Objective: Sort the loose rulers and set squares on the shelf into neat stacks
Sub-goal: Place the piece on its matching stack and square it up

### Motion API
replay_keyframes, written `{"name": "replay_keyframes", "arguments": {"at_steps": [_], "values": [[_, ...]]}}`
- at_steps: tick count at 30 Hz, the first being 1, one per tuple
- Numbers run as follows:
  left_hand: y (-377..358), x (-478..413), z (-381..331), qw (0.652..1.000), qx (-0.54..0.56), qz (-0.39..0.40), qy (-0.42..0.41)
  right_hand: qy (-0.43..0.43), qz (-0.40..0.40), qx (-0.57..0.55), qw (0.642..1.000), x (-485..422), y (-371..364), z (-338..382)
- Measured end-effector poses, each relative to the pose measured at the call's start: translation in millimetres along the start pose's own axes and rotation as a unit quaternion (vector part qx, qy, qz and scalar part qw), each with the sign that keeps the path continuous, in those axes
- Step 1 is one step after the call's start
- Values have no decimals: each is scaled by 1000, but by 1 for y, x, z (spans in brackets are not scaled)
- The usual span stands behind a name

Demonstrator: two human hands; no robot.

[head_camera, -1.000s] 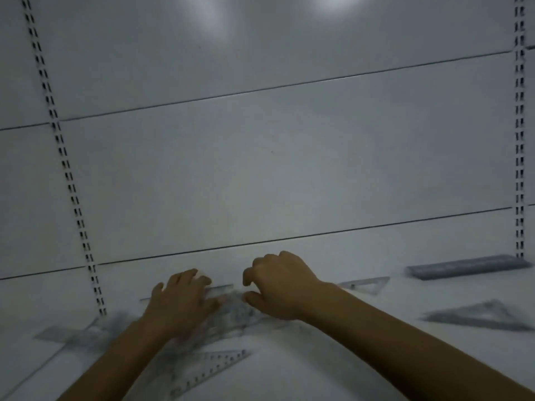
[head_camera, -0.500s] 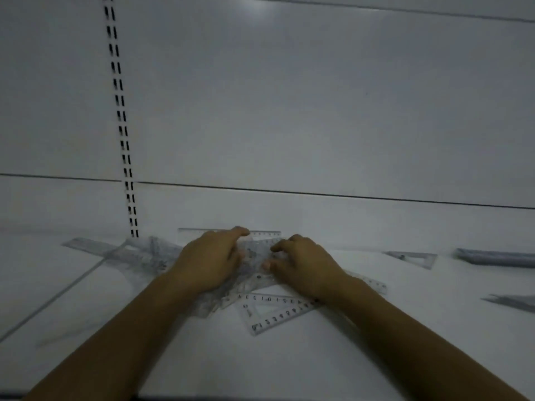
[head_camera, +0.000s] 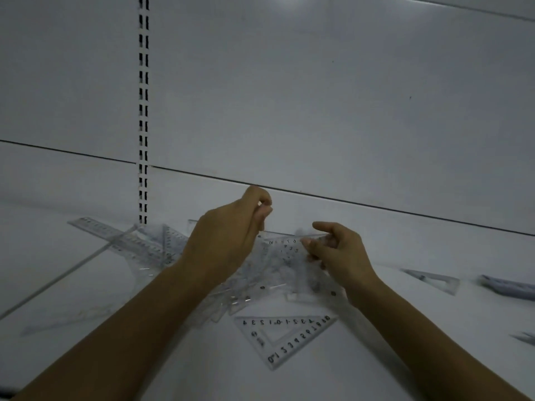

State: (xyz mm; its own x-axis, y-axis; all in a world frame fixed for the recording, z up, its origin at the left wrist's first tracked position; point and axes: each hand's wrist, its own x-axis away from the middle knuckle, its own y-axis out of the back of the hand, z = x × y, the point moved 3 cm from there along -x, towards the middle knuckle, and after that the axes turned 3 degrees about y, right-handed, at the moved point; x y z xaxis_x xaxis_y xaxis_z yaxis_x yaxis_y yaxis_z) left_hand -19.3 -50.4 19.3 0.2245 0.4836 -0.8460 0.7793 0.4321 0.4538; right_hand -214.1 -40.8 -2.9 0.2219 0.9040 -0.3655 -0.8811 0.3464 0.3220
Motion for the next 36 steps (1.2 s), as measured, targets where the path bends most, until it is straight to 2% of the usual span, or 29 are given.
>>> {"name": "replay_keyframes", "arguments": {"at_steps": [4,7,10,14,19,23,26,30,32,36], "values": [[-1,1,0,998,56,-23,15,42,-29,-8,999,3,2,6],[0,2,-2,998,46,-26,-24,86,-59,-20,994,8,7,15],[4,3,-5,998,41,-39,-20,109,-84,-42,990,9,12,22],[6,2,-6,997,50,-52,3,112,-80,-43,990,8,11,27],[5,6,-10,998,41,-28,26,130,-69,4,989,17,9,24],[9,13,-26,999,-15,-32,-29,93,-63,-63,992,27,28,36],[12,16,-38,995,-62,-29,-78,136,-46,-2,990,39,57,46],[6,6,-62,991,-95,-22,-88,191,-63,122,972,54,114,37],[-5,-1,-87,990,-99,-32,-100,200,-77,188,958,60,148,26],[-54,-12,-157,989,-62,0,-131,192,-88,224,951,70,218,-8]]}}
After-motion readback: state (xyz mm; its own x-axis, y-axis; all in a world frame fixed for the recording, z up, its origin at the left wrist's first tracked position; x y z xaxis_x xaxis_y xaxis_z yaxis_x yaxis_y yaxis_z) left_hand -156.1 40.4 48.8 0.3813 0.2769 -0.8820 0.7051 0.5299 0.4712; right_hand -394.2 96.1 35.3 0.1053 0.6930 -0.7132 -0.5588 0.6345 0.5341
